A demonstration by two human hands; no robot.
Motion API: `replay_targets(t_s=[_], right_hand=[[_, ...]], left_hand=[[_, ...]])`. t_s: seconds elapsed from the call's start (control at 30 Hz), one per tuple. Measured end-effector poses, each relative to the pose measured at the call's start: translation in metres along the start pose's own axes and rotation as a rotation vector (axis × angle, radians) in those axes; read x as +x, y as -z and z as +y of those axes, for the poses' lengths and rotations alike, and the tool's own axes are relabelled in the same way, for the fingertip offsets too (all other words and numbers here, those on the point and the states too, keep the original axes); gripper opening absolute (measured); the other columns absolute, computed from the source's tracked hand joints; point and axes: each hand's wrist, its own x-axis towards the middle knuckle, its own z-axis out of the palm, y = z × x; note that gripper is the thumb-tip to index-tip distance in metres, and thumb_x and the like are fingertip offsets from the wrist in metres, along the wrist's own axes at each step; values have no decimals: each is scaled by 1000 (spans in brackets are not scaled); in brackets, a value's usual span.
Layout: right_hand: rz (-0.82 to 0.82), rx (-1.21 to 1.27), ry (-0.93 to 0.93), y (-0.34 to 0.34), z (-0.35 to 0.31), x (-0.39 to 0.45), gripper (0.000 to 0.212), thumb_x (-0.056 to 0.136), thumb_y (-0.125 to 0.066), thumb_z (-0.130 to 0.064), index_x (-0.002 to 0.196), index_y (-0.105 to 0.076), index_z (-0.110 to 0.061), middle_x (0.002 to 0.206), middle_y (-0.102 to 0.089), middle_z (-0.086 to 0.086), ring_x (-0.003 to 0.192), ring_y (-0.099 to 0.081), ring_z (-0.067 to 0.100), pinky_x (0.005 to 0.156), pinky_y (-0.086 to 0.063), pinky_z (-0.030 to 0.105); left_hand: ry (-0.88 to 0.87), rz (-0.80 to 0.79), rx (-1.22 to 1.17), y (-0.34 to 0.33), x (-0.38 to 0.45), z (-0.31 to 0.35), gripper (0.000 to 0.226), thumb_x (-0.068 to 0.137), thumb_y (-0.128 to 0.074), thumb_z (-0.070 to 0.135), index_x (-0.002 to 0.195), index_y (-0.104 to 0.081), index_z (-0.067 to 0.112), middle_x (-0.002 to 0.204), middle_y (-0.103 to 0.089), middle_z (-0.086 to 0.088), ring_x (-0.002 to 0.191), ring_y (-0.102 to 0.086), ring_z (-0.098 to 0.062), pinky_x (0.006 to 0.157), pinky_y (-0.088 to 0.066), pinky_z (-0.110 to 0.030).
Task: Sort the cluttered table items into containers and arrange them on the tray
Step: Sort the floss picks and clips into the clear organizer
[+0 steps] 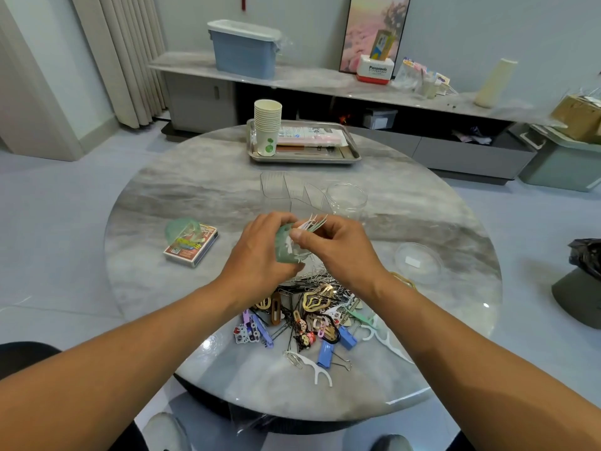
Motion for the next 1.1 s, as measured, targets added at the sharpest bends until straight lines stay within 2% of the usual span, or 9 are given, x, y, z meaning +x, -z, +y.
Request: replay_targets(t_s=[0.13, 0.23, 0.4, 0.57, 0.7, 0.77, 0.83, 0.93, 1.1], right_hand=[[101, -33, 10, 3, 0, 3, 27, 82, -84, -37, 106, -75, -28, 84, -68, 5, 76, -66, 17, 76, -59, 35], [185, 28, 25, 8, -2, 3, 16, 91, -75, -35, 95, -75, -20, 76, -66, 7, 71, -62, 10, 72, -54, 27], [99, -8, 2, 7, -1, 1, 8, 87, -79, -18, 83, -77, -12, 76, -75, 4, 70, -70, 13, 70, -58, 28], [91, -75, 11, 5, 0, -2, 10, 85, -82, -27, 93, -79, -22, 79, -73, 3, 74, -68, 17, 78, -59, 41], [188, -101, 16, 16, -4, 4, 11, 97, -65, -41, 99, -72, -33, 85, -73, -7, 80, -68, 3, 71, -55, 19], [224, -201, -77, 34, -5, 10, 8, 100, -62, -32, 101, -70, -33, 93, -73, -9, 85, -68, 2, 74, -55, 20], [109, -386, -241, 60, -3, 13, 12, 97, -67, -17, 102, -71, -28, 97, -71, -4, 78, -66, 8, 68, -56, 22], [-144, -778, -462, 92, 8, 8, 23, 88, -74, -4, 94, -73, -26, 96, -72, 1, 83, -70, 19, 83, -60, 36], [-275, -1071, -364, 100, 34, 1, 63, 89, -57, 12, 134, -63, -31, 145, -55, 5, 122, -60, 26, 85, -51, 32]], left_hand=[[4, 11, -13, -2, 1, 2, 67, 71, -86, 29, 120, -44, 45, 114, -48, 22, 113, -47, -11, 88, -48, -35], [26, 23, -10, -2, 3, 4, 68, 70, -88, 27, 124, -47, 37, 116, -50, 15, 114, -48, -13, 93, -48, -38], [12, 12, 24, -3, 2, 6, 68, 71, -87, 28, 126, -48, 34, 116, -50, 13, 111, -47, -12, 89, -49, -37], [30, -11, 30, -5, 3, 4, 68, 72, -87, 31, 126, -46, 37, 119, -50, 15, 112, -48, -11, 89, -50, -36], [152, 21, 9, -4, 7, -6, 76, 75, -87, 36, 135, -42, 40, 127, -50, 12, 112, -55, -12, 90, -53, -36], [266, 39, -45, -2, 11, -15, 77, 77, -86, 36, 138, -39, 39, 132, -51, 8, 104, -58, -12, 79, -57, -34], [349, 47, -73, 1, 14, -25, 74, 77, -87, 28, 134, -41, 36, 137, -51, 4, 95, -56, -7, 61, -55, -22], [428, 51, -138, 3, 18, -37, 68, 76, -88, 17, 123, -40, 30, 142, -50, -2, 91, -53, -4, 46, -47, -11], [474, 34, -105, 1, 19, -48, 70, 74, -88, 17, 124, -40, 25, 142, -49, -6, 116, -49, -19, 81, -45, -26]])
